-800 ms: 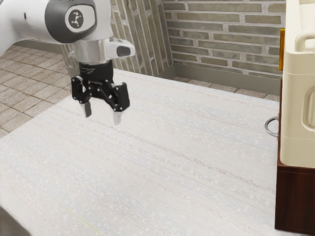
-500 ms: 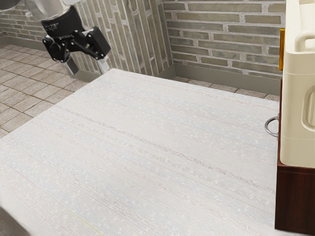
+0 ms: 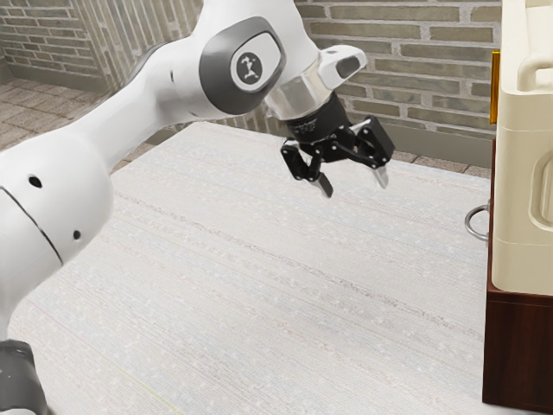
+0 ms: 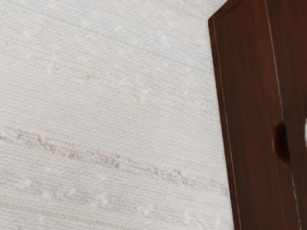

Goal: Pull the drawer handle with one arm to open the drawer

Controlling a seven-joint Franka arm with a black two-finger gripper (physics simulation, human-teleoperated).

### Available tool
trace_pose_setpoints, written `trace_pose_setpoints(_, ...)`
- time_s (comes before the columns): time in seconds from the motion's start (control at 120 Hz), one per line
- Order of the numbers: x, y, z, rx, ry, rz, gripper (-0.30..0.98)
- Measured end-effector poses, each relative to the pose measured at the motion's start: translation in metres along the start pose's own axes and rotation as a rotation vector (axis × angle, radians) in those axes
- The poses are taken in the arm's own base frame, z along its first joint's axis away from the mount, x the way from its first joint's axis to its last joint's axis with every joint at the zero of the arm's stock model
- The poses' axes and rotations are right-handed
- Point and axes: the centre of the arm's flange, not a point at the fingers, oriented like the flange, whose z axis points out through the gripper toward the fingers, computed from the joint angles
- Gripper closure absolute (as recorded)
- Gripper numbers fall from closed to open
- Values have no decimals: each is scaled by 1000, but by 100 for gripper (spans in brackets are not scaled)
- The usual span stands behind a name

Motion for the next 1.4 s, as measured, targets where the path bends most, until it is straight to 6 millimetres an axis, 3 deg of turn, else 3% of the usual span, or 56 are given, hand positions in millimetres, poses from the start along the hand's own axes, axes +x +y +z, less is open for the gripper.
trace_pose_setpoints(0.1,4,17,17,-83,4,0,4)
trace_pose_setpoints(0.217,15,16,30,-174,-1,-33,12)
trace_pose_setpoints(0.417,31,30,77,-310,-33,-67,22)
trace_pose_setpoints(0.625,28,49,98,-445,-99,-69,30)
trace_pose_setpoints(0.767,29,48,102,-469,-107,-70,28)
trace_pose_setpoints(0.967,34,43,115,-472,-110,-60,38)
trace_pose_setpoints(1.4,34,57,118,-497,-96,2,51)
